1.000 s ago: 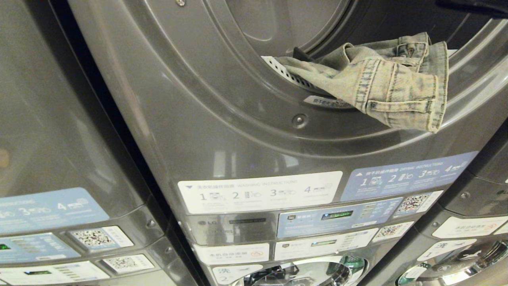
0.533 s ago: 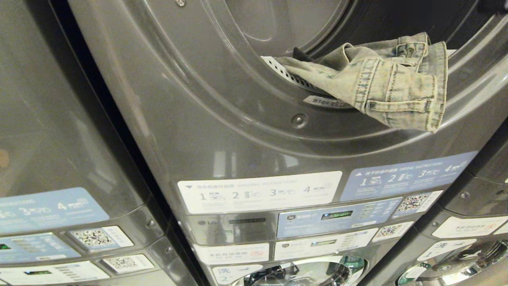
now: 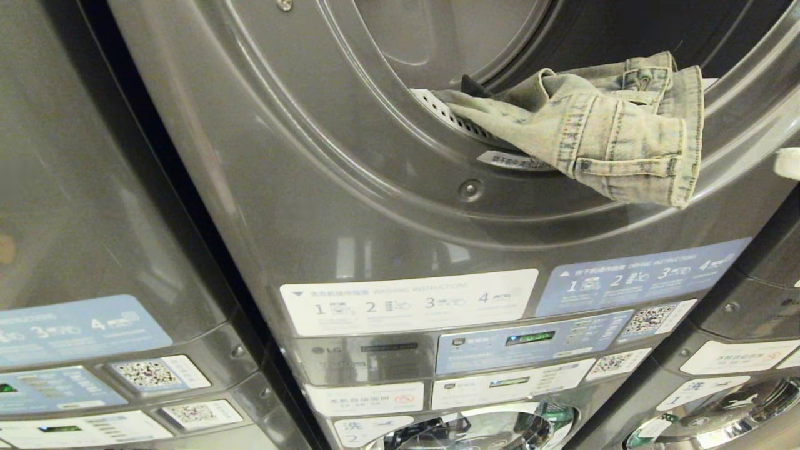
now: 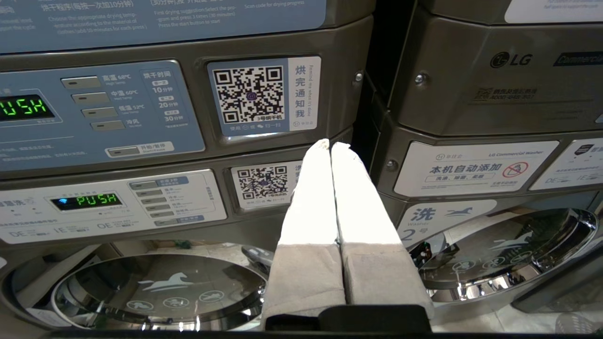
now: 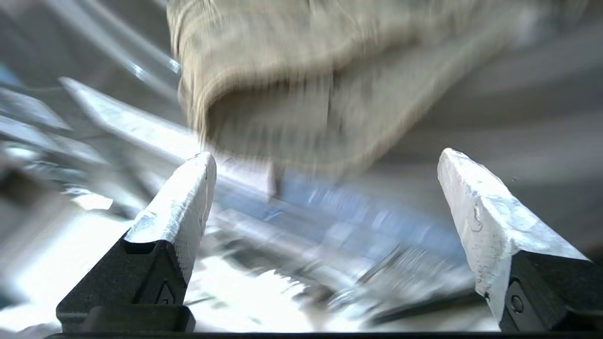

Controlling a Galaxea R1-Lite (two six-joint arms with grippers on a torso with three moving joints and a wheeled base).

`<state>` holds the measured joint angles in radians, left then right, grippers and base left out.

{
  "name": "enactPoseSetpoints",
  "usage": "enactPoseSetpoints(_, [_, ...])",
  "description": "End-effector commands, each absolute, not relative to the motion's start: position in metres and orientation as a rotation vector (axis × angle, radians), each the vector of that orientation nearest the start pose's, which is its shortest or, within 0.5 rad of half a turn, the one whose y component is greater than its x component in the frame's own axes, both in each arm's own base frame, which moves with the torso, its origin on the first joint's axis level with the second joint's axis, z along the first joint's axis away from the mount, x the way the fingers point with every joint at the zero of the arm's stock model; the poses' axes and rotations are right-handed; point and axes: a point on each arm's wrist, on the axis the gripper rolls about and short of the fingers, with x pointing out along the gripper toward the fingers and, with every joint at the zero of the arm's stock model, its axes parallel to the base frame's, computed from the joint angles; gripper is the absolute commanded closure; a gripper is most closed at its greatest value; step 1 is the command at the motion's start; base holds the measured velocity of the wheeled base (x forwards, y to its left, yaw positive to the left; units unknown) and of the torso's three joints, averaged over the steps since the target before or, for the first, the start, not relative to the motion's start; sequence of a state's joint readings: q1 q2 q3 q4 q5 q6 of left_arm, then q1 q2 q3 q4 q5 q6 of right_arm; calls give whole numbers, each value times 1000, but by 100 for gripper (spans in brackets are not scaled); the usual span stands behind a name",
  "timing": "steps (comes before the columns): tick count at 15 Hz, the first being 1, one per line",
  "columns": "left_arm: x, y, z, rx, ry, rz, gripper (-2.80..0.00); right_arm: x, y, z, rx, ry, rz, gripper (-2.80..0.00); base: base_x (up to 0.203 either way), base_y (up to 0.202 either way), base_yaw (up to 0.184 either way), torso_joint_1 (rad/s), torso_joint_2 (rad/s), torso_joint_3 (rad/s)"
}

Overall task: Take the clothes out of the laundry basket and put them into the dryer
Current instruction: Put the clothes in the dryer

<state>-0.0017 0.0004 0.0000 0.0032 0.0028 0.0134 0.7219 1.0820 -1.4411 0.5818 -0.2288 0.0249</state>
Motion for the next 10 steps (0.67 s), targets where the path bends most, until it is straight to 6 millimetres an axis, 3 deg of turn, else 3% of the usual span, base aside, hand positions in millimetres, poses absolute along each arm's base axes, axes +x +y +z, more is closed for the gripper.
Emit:
enactPoseSetpoints(1, [-23,0,75,14,3,3,0,56,43,372,90,221,495,-280,0,0,0,0,0,0])
enactPoseSetpoints(4, [-23,0,75,14,3,2,0,51,42,364,318,326,570,-280,0,0,0,0,0,0])
enactPoseSetpoints(10, [-23,0,75,14,3,2,0,94,80,366,370,377,559,-280,0,0,0,0,0,0])
